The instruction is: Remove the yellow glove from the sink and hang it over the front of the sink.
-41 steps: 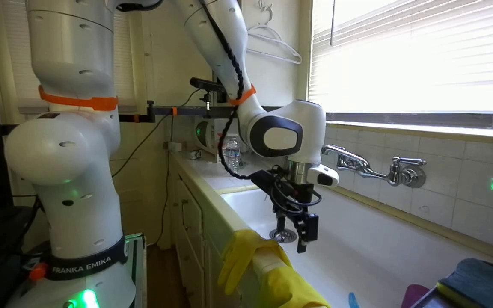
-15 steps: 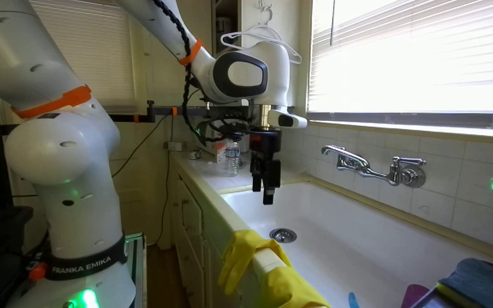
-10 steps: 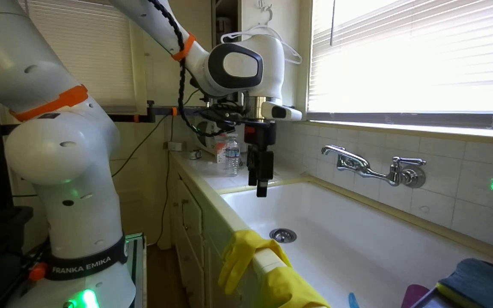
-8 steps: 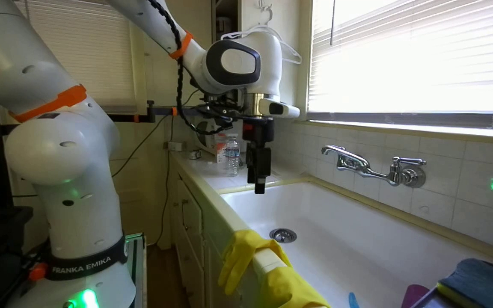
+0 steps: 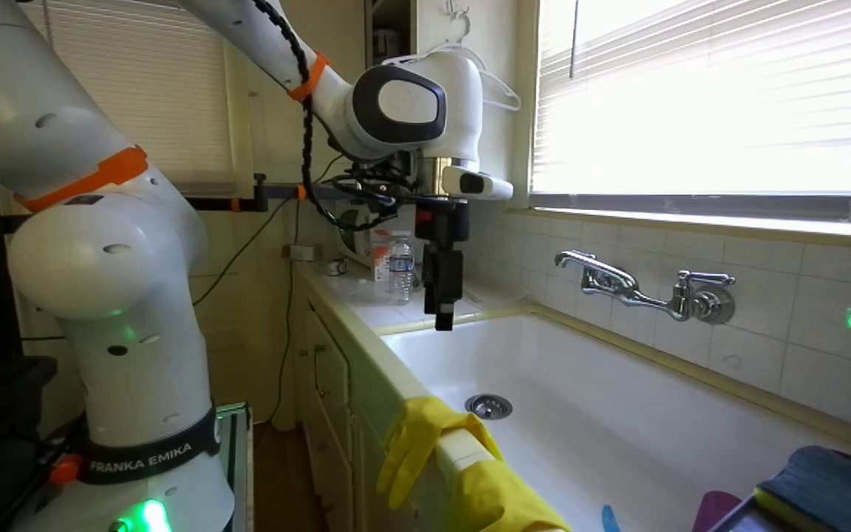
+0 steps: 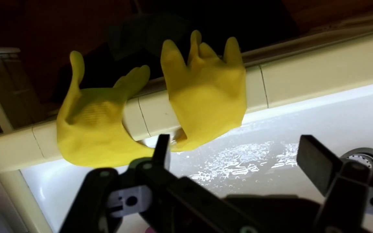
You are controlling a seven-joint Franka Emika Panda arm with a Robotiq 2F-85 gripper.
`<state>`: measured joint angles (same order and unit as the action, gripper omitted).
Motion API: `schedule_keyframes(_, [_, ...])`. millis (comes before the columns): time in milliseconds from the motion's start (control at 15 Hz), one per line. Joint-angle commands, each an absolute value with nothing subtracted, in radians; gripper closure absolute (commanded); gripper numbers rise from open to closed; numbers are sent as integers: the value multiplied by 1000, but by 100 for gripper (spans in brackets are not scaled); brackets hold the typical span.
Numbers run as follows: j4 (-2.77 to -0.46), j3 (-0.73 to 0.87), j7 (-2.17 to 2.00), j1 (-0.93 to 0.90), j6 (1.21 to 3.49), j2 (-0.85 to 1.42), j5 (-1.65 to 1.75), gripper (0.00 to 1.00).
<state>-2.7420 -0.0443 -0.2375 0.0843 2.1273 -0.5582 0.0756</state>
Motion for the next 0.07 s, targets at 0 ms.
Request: schedule_keyframes(0, [-2741,-44,-237,84,2125,-558,76,0])
